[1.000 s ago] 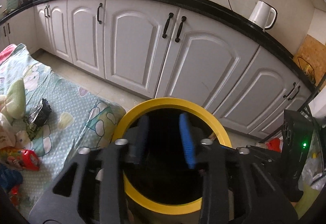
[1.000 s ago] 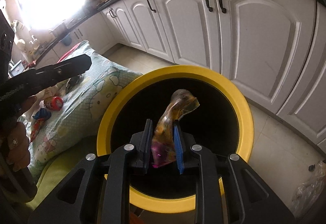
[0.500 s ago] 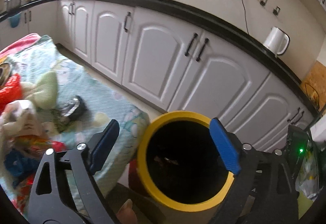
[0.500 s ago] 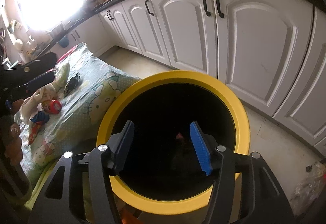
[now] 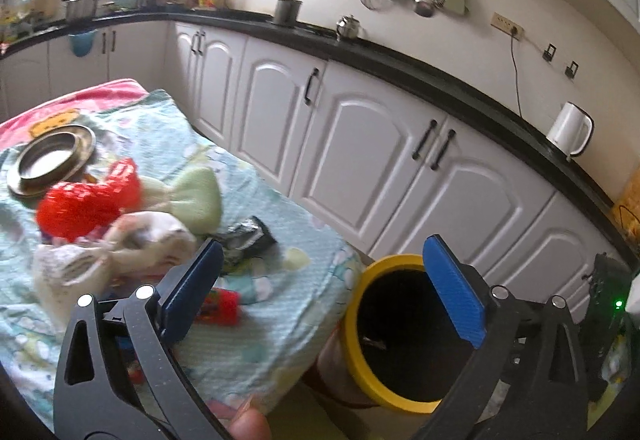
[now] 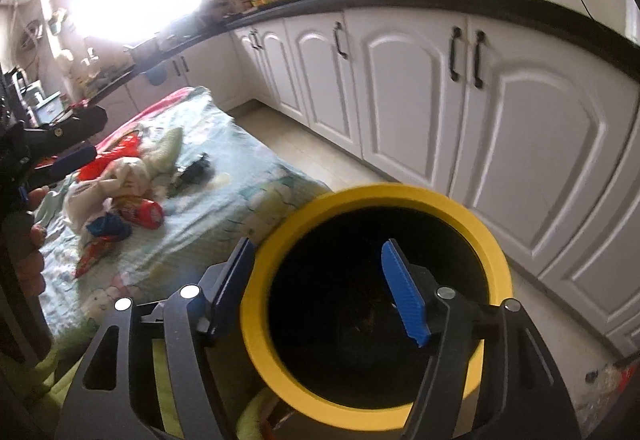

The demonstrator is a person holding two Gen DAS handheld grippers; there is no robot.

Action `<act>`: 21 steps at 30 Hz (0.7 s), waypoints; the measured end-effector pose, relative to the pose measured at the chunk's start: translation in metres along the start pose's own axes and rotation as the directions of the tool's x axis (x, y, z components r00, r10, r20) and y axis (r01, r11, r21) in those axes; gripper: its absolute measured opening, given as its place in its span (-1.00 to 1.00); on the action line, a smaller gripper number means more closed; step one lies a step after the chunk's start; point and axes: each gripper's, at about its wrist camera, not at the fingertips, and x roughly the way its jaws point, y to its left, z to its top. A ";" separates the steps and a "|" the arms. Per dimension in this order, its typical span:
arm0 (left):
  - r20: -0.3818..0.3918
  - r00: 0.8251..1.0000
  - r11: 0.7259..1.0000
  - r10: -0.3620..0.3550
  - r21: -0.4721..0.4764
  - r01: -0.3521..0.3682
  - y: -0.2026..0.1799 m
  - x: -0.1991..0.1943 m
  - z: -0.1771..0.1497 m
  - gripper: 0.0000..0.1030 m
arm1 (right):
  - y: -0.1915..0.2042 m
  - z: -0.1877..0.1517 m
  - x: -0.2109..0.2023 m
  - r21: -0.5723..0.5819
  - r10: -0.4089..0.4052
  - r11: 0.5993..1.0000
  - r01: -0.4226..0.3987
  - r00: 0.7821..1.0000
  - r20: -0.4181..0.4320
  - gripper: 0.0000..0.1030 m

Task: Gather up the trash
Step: 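Grasp the white plastic bag with the left tool while the right grasps the red candy tube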

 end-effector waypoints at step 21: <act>0.081 0.984 0.976 0.157 -0.163 -0.143 0.097 -0.052 0.007 0.79 | 0.114 0.038 0.007 -0.183 0.142 0.973 -0.138 0.990 0.007 0.47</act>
